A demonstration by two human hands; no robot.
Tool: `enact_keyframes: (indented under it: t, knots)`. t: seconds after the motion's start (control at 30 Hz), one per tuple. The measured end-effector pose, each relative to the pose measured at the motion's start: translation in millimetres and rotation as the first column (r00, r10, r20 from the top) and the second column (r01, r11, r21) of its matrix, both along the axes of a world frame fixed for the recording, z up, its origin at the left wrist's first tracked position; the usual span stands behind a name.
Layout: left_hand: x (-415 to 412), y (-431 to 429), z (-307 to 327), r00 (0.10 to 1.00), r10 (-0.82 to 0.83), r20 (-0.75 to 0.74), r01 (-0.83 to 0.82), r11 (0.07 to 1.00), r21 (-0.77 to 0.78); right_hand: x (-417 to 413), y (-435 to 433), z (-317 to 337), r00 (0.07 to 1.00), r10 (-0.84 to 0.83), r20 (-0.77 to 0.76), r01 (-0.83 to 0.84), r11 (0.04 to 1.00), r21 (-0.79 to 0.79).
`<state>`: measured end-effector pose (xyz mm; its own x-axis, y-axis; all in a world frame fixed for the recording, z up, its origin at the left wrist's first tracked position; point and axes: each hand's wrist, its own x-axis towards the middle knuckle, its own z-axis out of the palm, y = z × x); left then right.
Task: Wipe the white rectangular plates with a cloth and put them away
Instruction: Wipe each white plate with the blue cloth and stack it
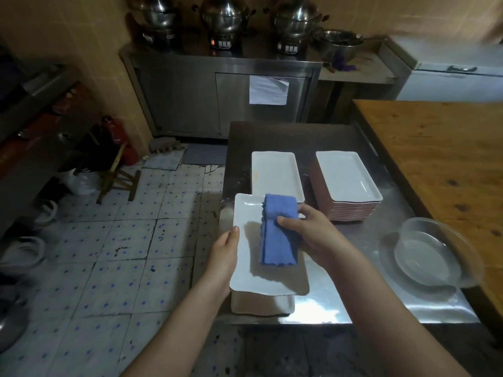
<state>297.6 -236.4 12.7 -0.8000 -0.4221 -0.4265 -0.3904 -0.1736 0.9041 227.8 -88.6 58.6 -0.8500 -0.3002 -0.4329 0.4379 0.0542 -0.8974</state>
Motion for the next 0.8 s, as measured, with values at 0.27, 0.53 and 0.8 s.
enact_keyframes:
  t: [0.27, 0.53, 0.8]
  knots:
    - [13, -4, -61, 0.985, -0.029, 0.173, 0.051, 0.991, -0.124, 5, 3, -46, 0.989, -0.093, 0.116, 0.081, 0.991, 0.104]
    - [7, -4, -88, 0.968, -0.083, 0.237, 0.157, 0.936, -0.315, 5, -2, -70, 0.996, -0.059, 0.064, 0.043, 0.972, 0.230]
    - [6, -9, -90, 0.929, -0.139, 0.343, 0.352, 0.619, -0.702, 3, -3, -86, 0.993, -0.088, 0.081, 0.067, 0.972, 0.227]
